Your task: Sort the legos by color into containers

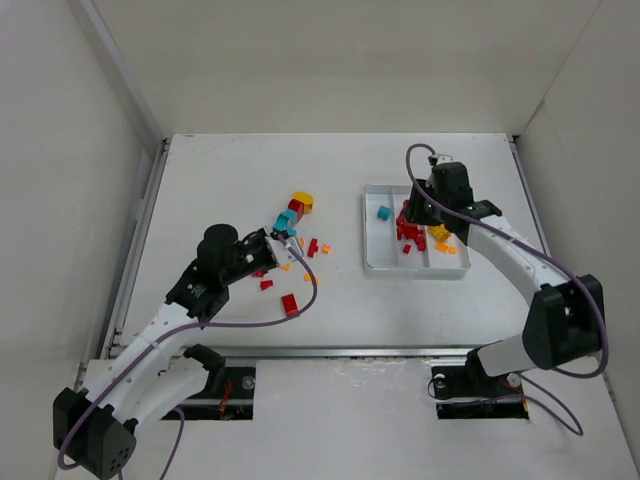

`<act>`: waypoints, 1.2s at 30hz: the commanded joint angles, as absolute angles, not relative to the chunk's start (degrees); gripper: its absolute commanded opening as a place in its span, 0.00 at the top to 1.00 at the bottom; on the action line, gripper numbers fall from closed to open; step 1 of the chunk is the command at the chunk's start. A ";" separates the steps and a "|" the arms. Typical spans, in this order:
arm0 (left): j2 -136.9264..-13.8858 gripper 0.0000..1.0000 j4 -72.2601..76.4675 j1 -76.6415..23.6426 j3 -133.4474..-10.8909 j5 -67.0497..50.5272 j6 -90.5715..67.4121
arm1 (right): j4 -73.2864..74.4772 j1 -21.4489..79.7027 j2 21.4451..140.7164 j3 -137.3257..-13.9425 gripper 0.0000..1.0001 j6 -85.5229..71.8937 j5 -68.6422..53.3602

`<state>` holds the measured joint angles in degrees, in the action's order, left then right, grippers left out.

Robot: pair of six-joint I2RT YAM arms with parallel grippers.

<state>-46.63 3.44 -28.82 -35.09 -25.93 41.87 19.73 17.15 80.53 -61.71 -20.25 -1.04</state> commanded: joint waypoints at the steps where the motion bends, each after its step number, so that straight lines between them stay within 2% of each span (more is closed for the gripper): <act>1: -45.35 1.00 3.87 -29.00 -34.45 -24.70 40.96 | 22.14 17.32 86.01 -62.83 1.00 -16.96 6.41; 4: -44.82 1.00 3.34 -29.00 -34.45 -24.08 39.64 | 23.90 17.31 90.43 -66.43 0.94 -15.65 7.12; 6: -44.21 1.00 3.34 -29.00 -34.45 -23.56 39.03 | 24.61 17.31 93.24 -67.76 0.74 -15.64 7.12; 7: -43.51 1.00 2.82 -29.00 -33.84 -22.77 38.15 | 24.61 17.31 93.86 -68.29 0.61 -15.64 7.12; 8: -43.51 1.00 2.81 -29.00 -33.84 -22.07 37.54 | 25.22 17.31 94.39 -69.16 0.31 -15.64 7.64; 10: -42.81 0.99 3.86 -29.00 -33.31 -17.95 34.13 | 25.75 17.31 94.39 -69.70 0.01 -15.64 7.65; 11: -42.80 0.96 4.56 -29.00 -32.61 -15.75 32.27 | 25.75 17.31 93.79 -70.39 0.01 -14.95 7.65; 12: -42.19 0.84 6.66 -29.00 -31.65 -13.04 29.99 | 25.75 17.31 92.47 -70.40 0.01 -13.72 6.86; 15: -41.48 0.65 10.70 -28.31 -29.10 -0.30 19.28 | 25.22 20.90 88.35 -70.40 0.01 -11.26 6.86; 16: -41.48 0.55 11.59 -27.60 -28.40 6.09 16.81 | 24.53 22.66 87.03 -70.40 0.01 -8.73 6.86; 18: -40.26 0.44 14.74 -26.90 -25.86 16.45 10.15 | 21.56 29.92 83.52 -68.48 0.01 -3.20 5.81; 19: -40.25 0.44 15.98 -26.89 -24.88 16.52 8.45 | 20.32 32.84 82.80 -67.68 0.01 -1.69 4.67; 23: -38.50 0.37 22.14 -24.44 -19.61 30.55 3.27 | 16.00 45.33 85.15 -66.45 0.01 1.84 -3.50; 28: -37.45 0.30 27.68 -21.89 -16.27 38.57 1.85 | 17.22 57.27 97.27 -73.81 0.01 -1.49 -4.39; 32: -36.92 0.27 29.18 -19.96 -15.73 40.08 3.60 | 19.68 62.56 106.94 -83.38 0.01 -7.72 1.05; 36: -34.90 0.26 30.40 -16.45 -15.12 40.08 4.22 | 23.19 64.25 110.12 -86.48 0.01 -15.10 5.17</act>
<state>-37.08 24.86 -18.33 -16.01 37.23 4.62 20.53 63.33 111.13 -82.06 -8.97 0.73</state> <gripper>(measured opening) 0.735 0.993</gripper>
